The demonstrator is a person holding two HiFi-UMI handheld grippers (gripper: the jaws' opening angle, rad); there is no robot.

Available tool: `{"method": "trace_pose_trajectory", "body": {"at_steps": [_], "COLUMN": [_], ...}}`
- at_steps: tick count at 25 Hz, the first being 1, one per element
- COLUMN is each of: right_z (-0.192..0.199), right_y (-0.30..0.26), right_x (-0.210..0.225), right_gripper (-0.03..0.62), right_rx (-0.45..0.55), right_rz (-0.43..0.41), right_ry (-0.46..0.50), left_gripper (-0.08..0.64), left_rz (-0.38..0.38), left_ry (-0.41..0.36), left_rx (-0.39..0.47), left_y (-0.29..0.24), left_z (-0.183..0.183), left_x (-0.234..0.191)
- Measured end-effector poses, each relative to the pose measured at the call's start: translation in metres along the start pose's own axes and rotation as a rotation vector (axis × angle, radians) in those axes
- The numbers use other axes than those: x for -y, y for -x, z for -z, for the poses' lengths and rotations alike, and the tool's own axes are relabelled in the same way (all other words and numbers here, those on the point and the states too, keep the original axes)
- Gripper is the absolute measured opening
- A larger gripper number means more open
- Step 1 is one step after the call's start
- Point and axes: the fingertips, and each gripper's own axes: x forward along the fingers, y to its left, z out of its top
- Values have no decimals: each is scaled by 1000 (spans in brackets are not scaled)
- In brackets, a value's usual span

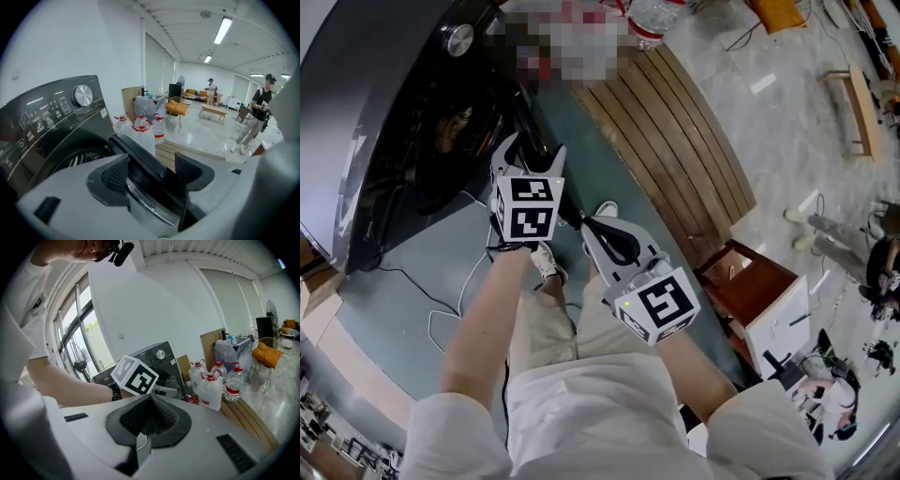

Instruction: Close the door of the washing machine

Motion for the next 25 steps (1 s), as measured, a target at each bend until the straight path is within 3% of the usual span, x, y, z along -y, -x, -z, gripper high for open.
{"method": "trace_pose_trajectory", "body": {"at_steps": [5, 15, 20, 25], "right_z": [5, 14, 17, 23], "right_y": [-16, -42, -47, -59], "right_x": [-23, -80, -97, -106], "right_gripper": [-2, -2, -2, -2], "right_rx": [-22, -52, -61, -70], "right_rz": [-31, -88, -100, -109], "right_ry": [26, 70, 77, 78], "left_gripper": [278, 174, 140, 120], "left_rz": [-18, -93, -132, -217], "left_ry": [-44, -38, -1, 59], "left_rx": [1, 4, 3, -7], "left_y": [17, 53, 72, 89], "left_z": [15, 50, 66, 94], "left_x": [-18, -64, -95, -132]}}
